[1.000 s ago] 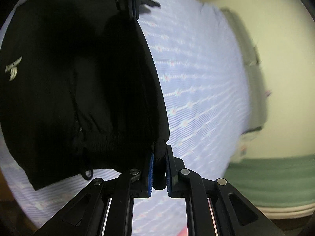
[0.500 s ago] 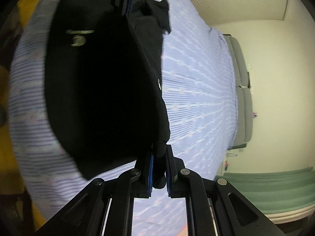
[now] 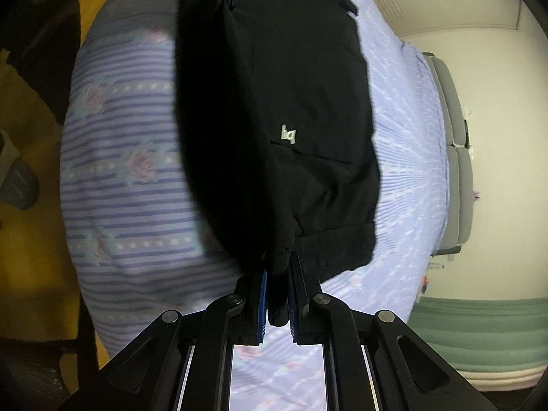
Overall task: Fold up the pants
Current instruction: 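Lift the black pants off the bed with both tools and shake them out, then lay the black pants flat on the bed and open both tools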
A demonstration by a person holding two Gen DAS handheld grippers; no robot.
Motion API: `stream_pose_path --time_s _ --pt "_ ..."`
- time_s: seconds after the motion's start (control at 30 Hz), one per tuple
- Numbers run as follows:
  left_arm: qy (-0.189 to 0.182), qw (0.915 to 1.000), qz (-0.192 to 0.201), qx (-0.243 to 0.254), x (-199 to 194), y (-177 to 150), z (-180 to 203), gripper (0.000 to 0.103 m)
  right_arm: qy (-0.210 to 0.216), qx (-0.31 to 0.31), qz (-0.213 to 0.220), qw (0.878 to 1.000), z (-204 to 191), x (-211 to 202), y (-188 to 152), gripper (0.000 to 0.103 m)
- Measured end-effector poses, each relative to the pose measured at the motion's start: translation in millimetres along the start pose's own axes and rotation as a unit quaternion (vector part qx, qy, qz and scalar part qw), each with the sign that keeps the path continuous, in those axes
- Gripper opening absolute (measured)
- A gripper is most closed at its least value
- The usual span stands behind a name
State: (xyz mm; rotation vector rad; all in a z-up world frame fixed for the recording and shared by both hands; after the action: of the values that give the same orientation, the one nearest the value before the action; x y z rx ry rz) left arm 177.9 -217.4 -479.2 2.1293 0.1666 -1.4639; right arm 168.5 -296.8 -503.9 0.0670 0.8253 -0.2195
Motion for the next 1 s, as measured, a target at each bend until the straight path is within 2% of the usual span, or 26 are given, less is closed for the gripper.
stream_pose_path --time_s 0.2,0.37,0.43,0.47,0.5,0.53,0.6,0.67,0.73,0.77,0.87,1.0 --pt "0.014 0.9996 0.008 -0.021 8.1 -2.8 4.8 0.006 -0.01 0.008 -0.006 1.0 1.3 7.8 -5.2 0.012" --pt "0.015 0.9991 0.007 -0.038 13.0 -5.8 5.8 0.007 -0.033 -0.006 -0.003 0.999 -16.3 -7.3 -19.5 0.017" --pt "0.013 0.999 0.007 -0.043 13.1 -5.3 4.5 0.007 -0.042 -0.006 0.0 0.999 -16.5 -8.3 -17.8 0.023" --pt "0.014 0.9989 0.008 -0.045 12.2 -4.7 4.7 0.007 -0.044 -0.001 0.001 0.999 -17.6 -11.9 -18.3 0.033" --pt "0.014 0.9987 0.01 -0.047 10.6 -3.9 5.4 0.011 -0.044 0.006 0.003 0.999 -17.7 -16.3 -17.5 0.042" --pt "0.012 0.9986 0.012 -0.05 8.0 -3.4 5.1 0.016 -0.042 0.013 0.008 0.999 -17.2 -20.4 -16.3 0.046" --pt "0.011 0.9985 0.014 -0.051 1.0 -2.8 4.8 0.023 -0.052 0.017 0.013 0.998 -16.0 -27.9 -14.0 0.059" --pt "0.01 0.9984 0.017 -0.052 -7.3 -2.5 4.2 0.032 -0.058 0.026 0.013 0.998 -14.3 -35.9 -13.9 0.061" --pt "0.013 0.998 0.024 -0.058 -20.0 -1.6 1.0 0.046 -0.059 0.05 0.004 0.997 -9.7 -45.1 -16.6 0.061" --pt "0.012 0.9975 0.029 -0.063 -28.4 -1.1 -1.7 0.048 -0.057 0.068 -0.003 0.996 -3.7 -48.6 -16.5 0.061" --pt "0.017 0.9966 0.035 -0.073 -45.6 -0.8 -10.6 0.05 -0.041 0.148 -0.023 0.988 14.5 -60.4 -21.2 0.061" --pt "0.031 0.9931 0.03 -0.109 -68.8 -5.1 -38.3 0.05 -0.016 0.261 -0.04 0.964 40.4 -79.4 -22.2 0.061"
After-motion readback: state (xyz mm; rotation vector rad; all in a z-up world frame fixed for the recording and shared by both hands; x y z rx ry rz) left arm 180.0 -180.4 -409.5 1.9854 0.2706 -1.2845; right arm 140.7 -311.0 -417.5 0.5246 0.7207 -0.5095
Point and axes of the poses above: each gripper's, at about its wrist camera, not at the fingertips, and x roughly the way its jaws point, z to its right, y to its top, the point moved 8 cm from there along x, roughly the way its jaws point, and after that the axes turned 2 degrees about -z, right-handed, at the moved point
